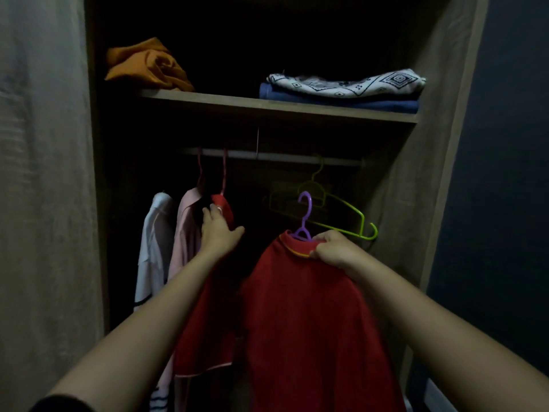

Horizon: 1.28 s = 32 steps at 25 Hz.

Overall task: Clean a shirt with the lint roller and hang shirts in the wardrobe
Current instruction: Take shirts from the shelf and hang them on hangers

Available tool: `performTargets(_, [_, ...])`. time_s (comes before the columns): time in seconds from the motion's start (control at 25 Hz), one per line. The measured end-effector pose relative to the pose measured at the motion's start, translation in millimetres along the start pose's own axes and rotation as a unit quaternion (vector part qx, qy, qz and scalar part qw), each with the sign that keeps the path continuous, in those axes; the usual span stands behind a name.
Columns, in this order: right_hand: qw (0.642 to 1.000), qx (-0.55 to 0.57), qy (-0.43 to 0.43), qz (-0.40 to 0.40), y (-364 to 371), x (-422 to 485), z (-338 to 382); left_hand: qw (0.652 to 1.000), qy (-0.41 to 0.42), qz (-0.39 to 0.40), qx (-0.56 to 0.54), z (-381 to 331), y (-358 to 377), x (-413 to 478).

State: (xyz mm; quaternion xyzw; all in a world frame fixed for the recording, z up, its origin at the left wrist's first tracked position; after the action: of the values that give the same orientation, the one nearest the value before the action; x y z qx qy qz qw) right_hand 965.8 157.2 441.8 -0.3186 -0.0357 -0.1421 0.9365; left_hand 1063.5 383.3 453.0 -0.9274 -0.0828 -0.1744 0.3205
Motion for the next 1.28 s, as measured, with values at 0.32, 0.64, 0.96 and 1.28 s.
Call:
performTargets(0.32, [0.991, -0.086, -0.092, -0.035, -19, 74, 30, 0.999, 0.013, -0.049, 0.016, -24, 51, 8])
performTargets(0.64, [0.892, -0.381, -0.220, -0.100, -9, 147, 107, 0.994, 0.082, -0.064, 0.016, -34, 37, 3])
performTargets(0.96, [0.812, -0.535, -0.221, -0.076, 36, 181, 93, 0.990, 0.122, -0.034, 0.069, -30, 36, 5])
performTargets(1.28, [0.584, -0.414, -0.605, -0.348, 6, 45, 176, 0.830, 0.423, -0.357, 0.068, -131, -134, -45])
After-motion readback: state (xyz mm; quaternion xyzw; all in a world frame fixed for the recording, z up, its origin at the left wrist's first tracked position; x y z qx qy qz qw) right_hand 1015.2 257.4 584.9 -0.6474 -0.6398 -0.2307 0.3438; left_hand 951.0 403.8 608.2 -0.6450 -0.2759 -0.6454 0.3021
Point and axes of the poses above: each hand's wrist, its own x-axis towards the middle knuckle, its own y-axis out of the palm, z = x × y, the point moved 10 cm from there along x, towards the middle knuckle, and after that the axes turned 1 degree about -y, right-handed, at the moved point
